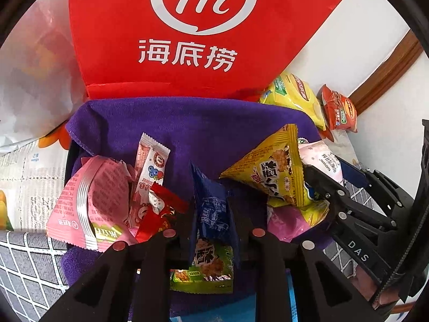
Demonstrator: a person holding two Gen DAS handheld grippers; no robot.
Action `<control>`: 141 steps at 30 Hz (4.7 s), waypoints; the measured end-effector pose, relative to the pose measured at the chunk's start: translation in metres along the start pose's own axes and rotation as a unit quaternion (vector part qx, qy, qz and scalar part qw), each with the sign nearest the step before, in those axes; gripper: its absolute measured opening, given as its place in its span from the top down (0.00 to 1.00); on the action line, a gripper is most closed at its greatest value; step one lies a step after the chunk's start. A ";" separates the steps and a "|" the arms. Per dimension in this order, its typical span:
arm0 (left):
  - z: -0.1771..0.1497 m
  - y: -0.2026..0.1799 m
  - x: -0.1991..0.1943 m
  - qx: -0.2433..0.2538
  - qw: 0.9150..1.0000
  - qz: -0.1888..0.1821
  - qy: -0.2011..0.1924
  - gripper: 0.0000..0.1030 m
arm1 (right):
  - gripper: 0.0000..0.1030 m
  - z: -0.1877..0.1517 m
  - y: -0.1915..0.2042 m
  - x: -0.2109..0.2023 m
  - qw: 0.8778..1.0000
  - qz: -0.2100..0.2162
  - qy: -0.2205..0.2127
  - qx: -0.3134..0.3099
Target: Organize snacks
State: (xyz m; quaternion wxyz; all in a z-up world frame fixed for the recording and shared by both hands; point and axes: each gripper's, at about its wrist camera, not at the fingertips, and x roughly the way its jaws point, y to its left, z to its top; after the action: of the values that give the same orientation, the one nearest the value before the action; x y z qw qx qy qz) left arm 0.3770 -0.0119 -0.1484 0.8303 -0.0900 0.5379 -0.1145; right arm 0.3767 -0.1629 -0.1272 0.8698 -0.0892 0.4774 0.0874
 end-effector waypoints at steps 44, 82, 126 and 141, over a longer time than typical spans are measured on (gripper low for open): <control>-0.030 -0.016 -0.112 0.023 0.994 0.056 -0.091 0.39 | 0.39 -0.019 0.019 -0.100 0.999 0.002 -0.047 0.020; -0.264 -0.090 -0.273 0.048 0.964 0.095 -0.243 0.12 | 0.05 -0.211 0.014 -0.302 0.985 -0.040 -0.142 0.084; -0.285 -0.104 -0.288 0.048 0.962 0.110 -0.247 0.09 | 0.05 -0.243 0.012 -0.333 0.982 -0.041 -0.160 0.088; -0.284 -0.104 -0.288 0.049 0.962 0.109 -0.245 0.09 | 0.05 -0.244 0.012 -0.335 0.982 -0.044 -0.163 0.089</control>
State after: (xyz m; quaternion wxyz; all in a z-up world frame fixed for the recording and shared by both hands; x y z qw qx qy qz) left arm -0.0065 -0.0360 0.0162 0.9477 -0.0151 0.3180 -0.0240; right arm -0.0019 -0.2318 0.0261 0.9433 -0.0173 0.3309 0.0199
